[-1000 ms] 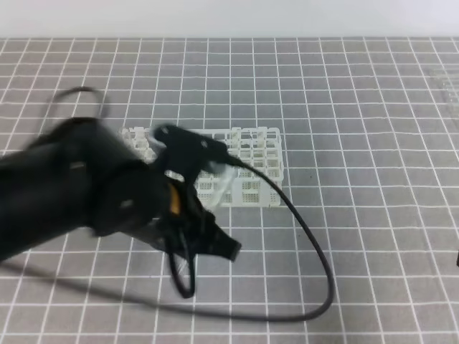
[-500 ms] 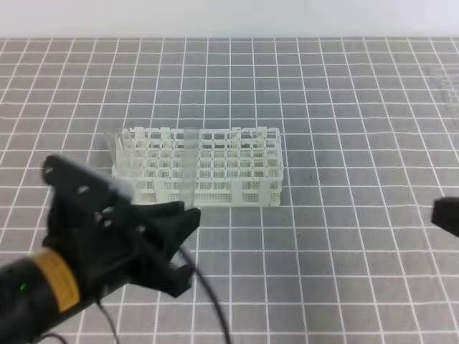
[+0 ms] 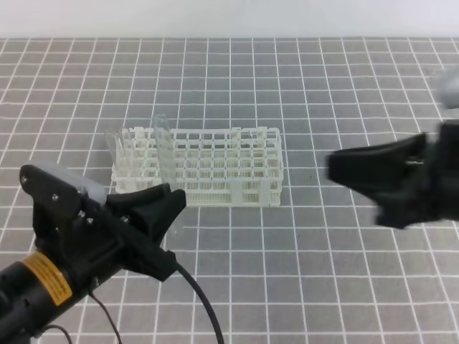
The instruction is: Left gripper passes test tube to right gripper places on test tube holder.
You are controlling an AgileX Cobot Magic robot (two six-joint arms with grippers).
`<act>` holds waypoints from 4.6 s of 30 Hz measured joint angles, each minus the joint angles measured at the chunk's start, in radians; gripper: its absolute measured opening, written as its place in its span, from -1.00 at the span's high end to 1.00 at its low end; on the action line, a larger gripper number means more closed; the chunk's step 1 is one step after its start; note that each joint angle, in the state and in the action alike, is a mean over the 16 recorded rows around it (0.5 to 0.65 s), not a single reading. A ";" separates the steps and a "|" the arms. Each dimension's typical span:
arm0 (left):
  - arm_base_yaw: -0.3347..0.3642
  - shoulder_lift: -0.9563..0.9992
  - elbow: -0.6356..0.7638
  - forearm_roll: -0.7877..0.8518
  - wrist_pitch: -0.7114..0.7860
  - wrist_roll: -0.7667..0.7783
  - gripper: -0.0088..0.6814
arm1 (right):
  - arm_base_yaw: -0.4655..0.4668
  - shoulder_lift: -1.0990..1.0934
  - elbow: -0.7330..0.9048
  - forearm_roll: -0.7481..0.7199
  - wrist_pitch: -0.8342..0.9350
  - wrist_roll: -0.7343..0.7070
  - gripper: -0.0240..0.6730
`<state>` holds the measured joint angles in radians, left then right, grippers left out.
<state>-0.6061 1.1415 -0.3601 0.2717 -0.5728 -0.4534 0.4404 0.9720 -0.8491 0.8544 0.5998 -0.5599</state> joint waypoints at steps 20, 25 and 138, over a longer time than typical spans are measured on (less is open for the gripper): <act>0.004 0.042 0.000 0.005 0.009 -0.006 0.71 | 0.551 0.056 0.080 -0.361 -0.775 -0.027 0.97; 0.004 0.042 -0.001 0.006 0.031 0.010 0.73 | 0.597 0.067 0.133 -0.368 -0.866 -0.037 0.95; 0.006 0.023 -0.002 0.049 -0.168 0.004 -0.18 | 0.609 0.451 -0.117 -0.252 -1.030 0.033 0.64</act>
<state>-0.6000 1.1649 -0.3621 0.3208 -0.7411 -0.4499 1.0492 1.4228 -0.9658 0.6022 -0.4302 -0.5266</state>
